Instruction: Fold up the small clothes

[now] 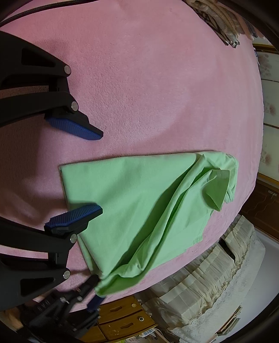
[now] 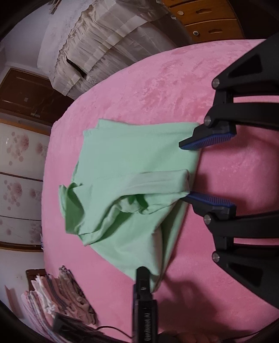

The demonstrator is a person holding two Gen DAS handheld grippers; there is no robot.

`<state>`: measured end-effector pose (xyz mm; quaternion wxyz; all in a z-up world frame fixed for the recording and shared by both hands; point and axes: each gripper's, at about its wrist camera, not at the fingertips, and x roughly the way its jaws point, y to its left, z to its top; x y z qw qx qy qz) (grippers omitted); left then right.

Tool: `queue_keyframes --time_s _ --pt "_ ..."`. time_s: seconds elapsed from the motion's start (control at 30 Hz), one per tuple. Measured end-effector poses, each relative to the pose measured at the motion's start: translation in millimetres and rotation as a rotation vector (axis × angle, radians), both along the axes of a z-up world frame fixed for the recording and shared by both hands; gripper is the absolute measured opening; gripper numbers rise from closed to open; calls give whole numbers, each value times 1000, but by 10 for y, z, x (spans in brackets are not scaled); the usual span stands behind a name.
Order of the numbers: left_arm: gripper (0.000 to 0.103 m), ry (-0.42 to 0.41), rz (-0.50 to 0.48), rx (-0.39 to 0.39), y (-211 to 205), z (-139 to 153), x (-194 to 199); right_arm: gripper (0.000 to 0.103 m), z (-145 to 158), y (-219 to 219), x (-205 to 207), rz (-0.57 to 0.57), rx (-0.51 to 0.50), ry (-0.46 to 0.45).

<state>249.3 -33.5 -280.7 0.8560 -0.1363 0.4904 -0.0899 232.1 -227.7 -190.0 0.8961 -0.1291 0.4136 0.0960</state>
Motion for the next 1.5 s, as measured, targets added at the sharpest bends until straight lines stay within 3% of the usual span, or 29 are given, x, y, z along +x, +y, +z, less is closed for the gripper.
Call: queue_keyframes --time_s 0.5,0.73,0.9,1.07,1.17,1.3,1.5 --pt "62 1 1 -19 11 -14 -12 41 143 -297 257 -64 279 71" --pt "62 0 3 -23 4 -21 -13 41 184 -180 254 -26 246 87" --pt "63 -1 3 -22 4 -28 -12 41 173 -33 246 4 131 57" --pt "63 -1 2 -25 0 -32 -16 40 159 4 280 20 90 41" --pt "64 -3 1 -27 5 -38 -17 28 190 -5 295 39 110 43" --pt "64 -4 0 -26 11 -42 -20 21 226 -79 317 20 175 56" --pt "64 -5 -5 -21 13 -48 -28 9 222 -444 397 -130 391 82"
